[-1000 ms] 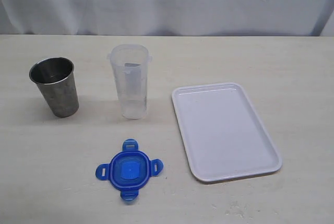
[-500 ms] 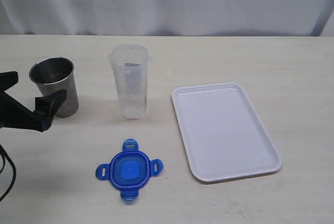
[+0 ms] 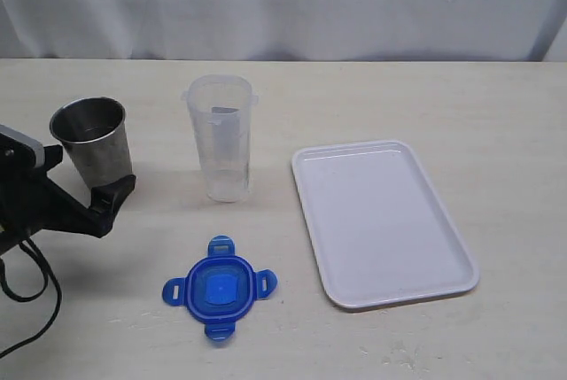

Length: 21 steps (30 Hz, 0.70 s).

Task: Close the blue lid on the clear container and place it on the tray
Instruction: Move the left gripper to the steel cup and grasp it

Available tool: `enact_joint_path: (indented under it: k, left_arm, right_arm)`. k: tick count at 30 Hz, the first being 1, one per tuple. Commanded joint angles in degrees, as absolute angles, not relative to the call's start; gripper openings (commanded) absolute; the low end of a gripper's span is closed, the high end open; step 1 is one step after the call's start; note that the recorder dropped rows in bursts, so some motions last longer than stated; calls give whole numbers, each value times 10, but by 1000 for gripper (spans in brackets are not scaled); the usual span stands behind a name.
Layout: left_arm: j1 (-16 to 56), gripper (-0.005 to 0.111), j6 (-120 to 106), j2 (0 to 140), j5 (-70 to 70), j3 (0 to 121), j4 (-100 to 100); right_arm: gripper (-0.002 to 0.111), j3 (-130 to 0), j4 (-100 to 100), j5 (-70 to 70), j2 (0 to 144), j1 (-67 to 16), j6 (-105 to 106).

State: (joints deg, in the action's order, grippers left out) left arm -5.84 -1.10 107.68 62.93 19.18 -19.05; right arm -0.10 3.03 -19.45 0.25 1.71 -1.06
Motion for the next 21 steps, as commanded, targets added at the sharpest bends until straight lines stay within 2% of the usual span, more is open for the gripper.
enact_joint_path:
  k: [1,10,21]
  left_arm:
    - [-54,100,-16,1101,654,212,-141]
    - [-54,100,-13,1166,671,267,-170]
    - [-54,100,-13,1168,700,284,-144]
  right_arm:
    - [4,0,34,-196,0,19,-13]
    - [4,0,34,-196,0,19,-13]
    - [4,0,34,-196,0,19,-13]
